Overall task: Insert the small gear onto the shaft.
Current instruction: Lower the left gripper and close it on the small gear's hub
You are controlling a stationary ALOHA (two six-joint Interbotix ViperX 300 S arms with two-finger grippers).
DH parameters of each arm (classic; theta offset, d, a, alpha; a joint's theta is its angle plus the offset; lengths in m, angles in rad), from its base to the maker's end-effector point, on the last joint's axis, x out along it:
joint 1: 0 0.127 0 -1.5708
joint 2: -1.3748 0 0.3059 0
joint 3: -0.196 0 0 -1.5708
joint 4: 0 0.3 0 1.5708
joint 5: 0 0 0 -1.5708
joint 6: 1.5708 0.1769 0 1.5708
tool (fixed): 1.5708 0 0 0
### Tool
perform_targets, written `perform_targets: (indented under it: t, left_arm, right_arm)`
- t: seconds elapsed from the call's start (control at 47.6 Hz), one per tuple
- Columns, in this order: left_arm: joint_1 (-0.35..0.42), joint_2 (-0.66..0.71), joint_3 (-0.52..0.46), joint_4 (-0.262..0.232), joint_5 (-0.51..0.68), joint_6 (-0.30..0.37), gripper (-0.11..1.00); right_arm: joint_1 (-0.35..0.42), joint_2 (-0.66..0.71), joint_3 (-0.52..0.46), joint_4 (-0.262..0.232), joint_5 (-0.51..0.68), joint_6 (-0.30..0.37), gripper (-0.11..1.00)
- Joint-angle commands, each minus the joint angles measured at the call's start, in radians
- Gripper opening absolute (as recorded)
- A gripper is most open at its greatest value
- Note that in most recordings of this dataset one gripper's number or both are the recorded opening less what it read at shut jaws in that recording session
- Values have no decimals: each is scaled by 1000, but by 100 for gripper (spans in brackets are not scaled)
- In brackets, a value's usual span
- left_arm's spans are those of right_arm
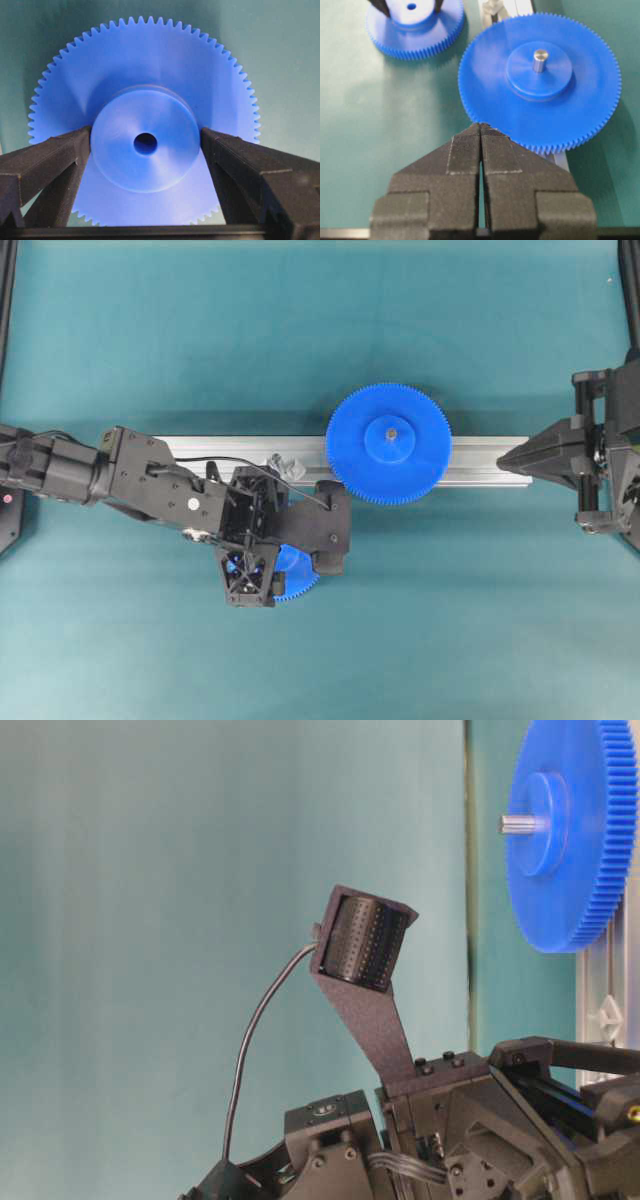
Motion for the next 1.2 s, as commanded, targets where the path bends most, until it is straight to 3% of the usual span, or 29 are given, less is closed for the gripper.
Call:
perform_targets:
  t: [0.0, 0.483, 0.651, 1.176]
  left_arm:
    - [-2, -17, -5, 0, -6, -2, 92]
    - [-2, -14, -3, 2, -5, 2, 89]
    - [-6, -18, -5, 2, 3, 6, 69]
    - [-6, -49, -14, 3, 0, 20, 70]
  right_arm:
    - [0, 0, -8, 2, -5, 11, -1]
    - [0, 0, -6, 2, -5, 11, -1]
    - [-2, 0, -6, 2, -5, 12, -1]
    - [0, 0, 5, 2, -9, 21, -1]
